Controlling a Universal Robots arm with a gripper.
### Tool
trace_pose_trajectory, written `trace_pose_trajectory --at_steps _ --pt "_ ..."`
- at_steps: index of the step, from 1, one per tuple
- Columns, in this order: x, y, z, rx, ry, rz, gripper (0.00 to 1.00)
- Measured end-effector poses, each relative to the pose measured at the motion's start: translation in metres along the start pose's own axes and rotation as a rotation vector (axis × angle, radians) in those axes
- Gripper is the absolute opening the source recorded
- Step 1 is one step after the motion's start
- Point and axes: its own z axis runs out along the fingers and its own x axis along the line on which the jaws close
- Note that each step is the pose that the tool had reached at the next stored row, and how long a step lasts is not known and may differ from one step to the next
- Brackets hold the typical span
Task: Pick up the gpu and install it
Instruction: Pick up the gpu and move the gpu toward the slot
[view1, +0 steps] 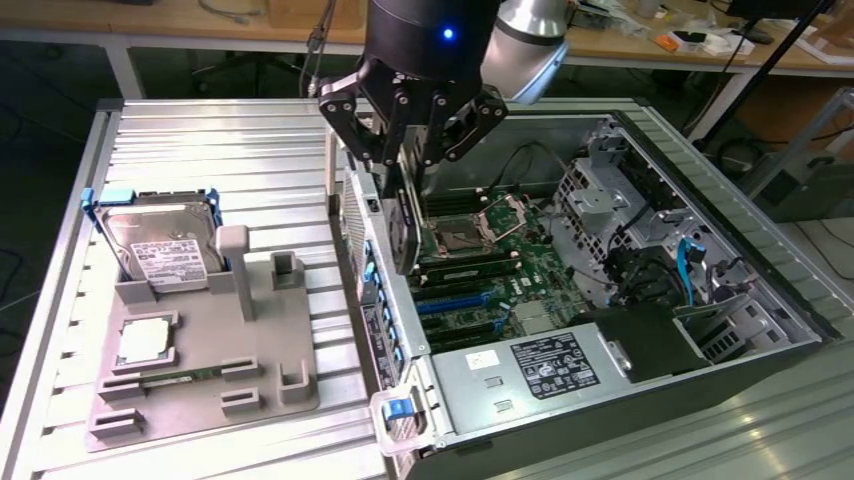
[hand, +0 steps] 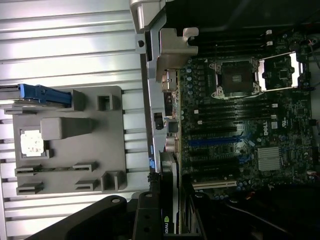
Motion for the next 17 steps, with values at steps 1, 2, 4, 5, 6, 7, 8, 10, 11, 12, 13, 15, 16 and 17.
trace_pose_trajectory --at_steps 1,2,4,5,6,7,8,10,11,12,13,15,16,17 --pt "-0.001 0.0 0.0 0.0 0.0 0.0 0.27" --pt "-0.001 0.0001 0.0 0.0 0.0 0.0 0.27" --pt "-0.004 0.0003 0.0001 0.0 0.0 0.0 0.27" --pt "-0.005 0.0004 0.0001 0.0 0.0 0.0 0.27" --pt "-0.007 0.0006 0.0001 0.0 0.0 0.0 0.27" --pt "-0.009 0.0007 0.0001 0.0 0.0 0.0 0.27" --pt "-0.011 0.0009 0.0002 0.0 0.0 0.0 0.27" --pt "-0.016 0.0013 0.0003 0.0 0.0 0.0 0.27" --pt "-0.019 0.0015 0.0003 -0.0001 0.0 0.0 0.27" --pt "-0.02 0.0016 0.0003 -0.0001 -0.0001 0.0 0.27" --pt "-0.021 0.0017 0.0003 0.0 0.0 0.0 0.27" --pt "-0.024 0.0019 0.0004 0.0 0.0 0.0 0.27" --pt "-0.025 0.002 0.0004 0.0 0.0 0.0 0.27" --pt "-0.026 0.0021 0.0005 -0.0001 0.0 0.0 0.27"
